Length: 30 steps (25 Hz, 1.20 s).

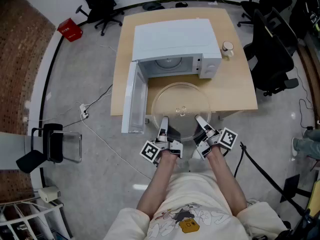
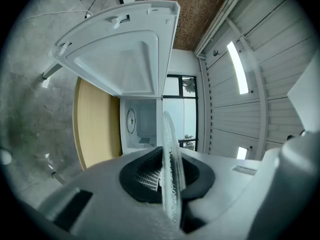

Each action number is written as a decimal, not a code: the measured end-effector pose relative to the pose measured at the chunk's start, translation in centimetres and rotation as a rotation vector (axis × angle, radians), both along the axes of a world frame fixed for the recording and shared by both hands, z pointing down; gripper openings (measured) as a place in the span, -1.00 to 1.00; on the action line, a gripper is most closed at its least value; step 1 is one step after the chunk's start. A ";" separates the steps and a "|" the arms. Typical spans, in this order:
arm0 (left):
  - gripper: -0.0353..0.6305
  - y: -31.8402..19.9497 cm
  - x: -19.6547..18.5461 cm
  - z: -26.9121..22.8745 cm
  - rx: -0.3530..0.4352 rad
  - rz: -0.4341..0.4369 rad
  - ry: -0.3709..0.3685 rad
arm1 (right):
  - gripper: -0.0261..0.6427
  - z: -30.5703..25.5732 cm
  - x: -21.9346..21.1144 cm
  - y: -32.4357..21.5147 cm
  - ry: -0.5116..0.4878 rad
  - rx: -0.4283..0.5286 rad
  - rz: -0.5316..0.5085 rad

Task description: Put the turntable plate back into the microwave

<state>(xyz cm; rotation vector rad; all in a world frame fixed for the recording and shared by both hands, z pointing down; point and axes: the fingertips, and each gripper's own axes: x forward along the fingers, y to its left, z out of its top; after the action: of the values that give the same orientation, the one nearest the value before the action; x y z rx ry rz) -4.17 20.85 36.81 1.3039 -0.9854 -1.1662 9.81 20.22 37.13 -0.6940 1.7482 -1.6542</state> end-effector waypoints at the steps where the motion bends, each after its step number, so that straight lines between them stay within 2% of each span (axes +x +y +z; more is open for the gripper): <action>1: -0.82 0.1 0.0 0.0 -0.001 0.002 0.005 | -0.83 -0.1 -0.1 0.1 0.004 0.006 0.001; 21: -0.82 1.0 -0.2 -0.6 0.017 0.009 0.008 | -0.82 -1.0 -0.2 1.0 -0.005 0.038 0.005; 30: -0.82 1.0 1.4 0.0 -0.002 -0.027 -0.012 | -0.82 -0.1 1.3 0.4 -0.023 0.020 -0.041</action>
<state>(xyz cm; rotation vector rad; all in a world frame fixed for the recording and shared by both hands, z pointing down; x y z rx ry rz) -2.80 21.89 36.77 1.3011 -1.0151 -1.1792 11.09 20.67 36.99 -0.6311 1.7709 -1.6638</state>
